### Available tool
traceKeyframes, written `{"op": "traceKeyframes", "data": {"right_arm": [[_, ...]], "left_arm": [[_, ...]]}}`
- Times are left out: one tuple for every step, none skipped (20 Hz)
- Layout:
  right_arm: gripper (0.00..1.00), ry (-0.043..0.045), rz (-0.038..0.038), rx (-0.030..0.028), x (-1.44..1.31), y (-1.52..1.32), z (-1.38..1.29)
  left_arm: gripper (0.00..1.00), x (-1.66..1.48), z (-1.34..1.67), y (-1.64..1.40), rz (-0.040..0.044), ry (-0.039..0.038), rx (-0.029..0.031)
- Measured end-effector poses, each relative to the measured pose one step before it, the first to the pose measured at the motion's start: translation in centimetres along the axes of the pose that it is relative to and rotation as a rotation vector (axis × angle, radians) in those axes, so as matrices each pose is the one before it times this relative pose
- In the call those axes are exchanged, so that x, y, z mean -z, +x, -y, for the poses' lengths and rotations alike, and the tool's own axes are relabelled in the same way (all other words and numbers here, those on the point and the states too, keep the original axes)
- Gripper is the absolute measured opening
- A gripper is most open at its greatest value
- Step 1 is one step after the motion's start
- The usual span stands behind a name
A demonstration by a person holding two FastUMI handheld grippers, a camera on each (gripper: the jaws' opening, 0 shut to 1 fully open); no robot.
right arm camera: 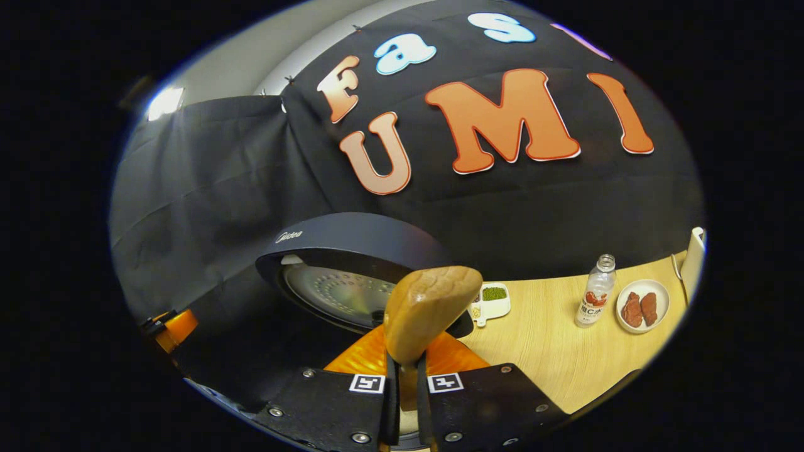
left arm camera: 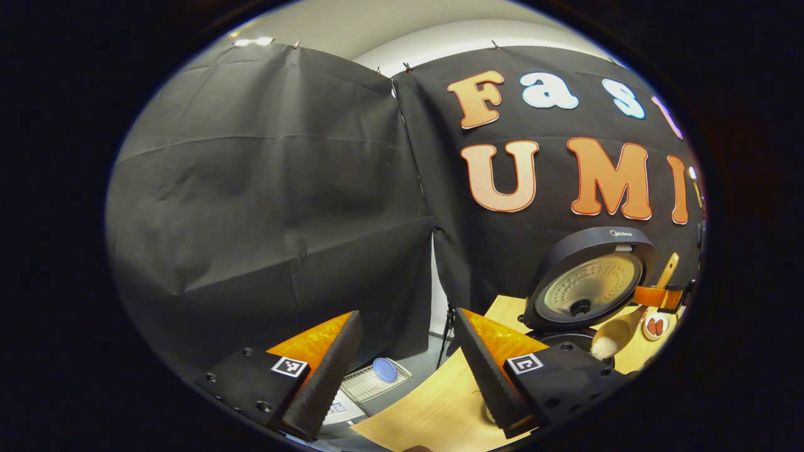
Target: Close the left gripper, press the button to open the rice cooker; take a wooden spoon from the chopstick holder with the right hand, scoop a spoonful of rice and pour it into the rice cooker, then put the wooden spoon back into the chopstick holder.
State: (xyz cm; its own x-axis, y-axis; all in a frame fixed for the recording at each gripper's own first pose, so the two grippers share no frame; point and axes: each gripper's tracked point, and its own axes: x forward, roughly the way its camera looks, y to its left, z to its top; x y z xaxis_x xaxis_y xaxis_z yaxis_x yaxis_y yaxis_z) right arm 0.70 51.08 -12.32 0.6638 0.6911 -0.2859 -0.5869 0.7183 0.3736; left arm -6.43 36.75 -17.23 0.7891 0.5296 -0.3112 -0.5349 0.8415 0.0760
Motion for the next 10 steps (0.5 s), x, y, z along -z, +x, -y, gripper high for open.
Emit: {"op": "traceKeyframes", "data": {"right_arm": [[0.11,-0.01479,-0.00678,-0.00859,0.313,-0.071,-0.233],[0.11,-0.0172,-0.0064,-0.00014,0.317,0.061,-0.078],[0.11,-0.02432,0.00042,0.00496,0.237,-0.001,0.102],[0.11,-0.02604,0.00654,0.00521,-0.032,-0.007,0.146],[0.11,-0.02427,0.00857,0.00301,-0.067,-0.06,-0.069],[0.11,-0.02461,0.00598,-0.0017,-0.052,0.026,-0.029],[0.11,-0.02253,0.00902,-0.00048,-0.039,0.078,-0.061],[0.11,-0.02773,0.01107,-0.00276,-0.166,0.027,-0.163],[0.11,-0.0299,0.01241,-0.00577,-0.137,0.069,-0.132],[0.1,-0.03365,0.01026,-0.00756,-0.008,0.137,-0.265]], "left_arm": [[0.99,-0.071,-0.087,0.044,0.00222,0.00188,-0.00265],[0.95,-0.077,0.062,0.115,0.00192,0.00023,-0.00128],[0.96,0.004,0.091,-0.074,-0.00049,-0.00051,0.00039],[0.98,-0.021,0.171,-0.005,0.00059,0.00019,0.00126],[0.99,-0.022,-0.017,-0.012,0.0018,0.00111,0.00087],[0.99,0.009,0.075,0.014,0.00038,0.00253,-0.00023],[1.0,0.044,0.106,0.032,-0.00091,0.00207,-0.00115],[1.0,-0.027,0.108,0.074,-0.00202,0.00036,-0.00015],[1.0,0.031,-0.019,-0.046,-0.0005,-0.00029,-0.0002],[1.0,-0.062,0.057,0.069,-0.00051,0.00063,-0.00037]]}}
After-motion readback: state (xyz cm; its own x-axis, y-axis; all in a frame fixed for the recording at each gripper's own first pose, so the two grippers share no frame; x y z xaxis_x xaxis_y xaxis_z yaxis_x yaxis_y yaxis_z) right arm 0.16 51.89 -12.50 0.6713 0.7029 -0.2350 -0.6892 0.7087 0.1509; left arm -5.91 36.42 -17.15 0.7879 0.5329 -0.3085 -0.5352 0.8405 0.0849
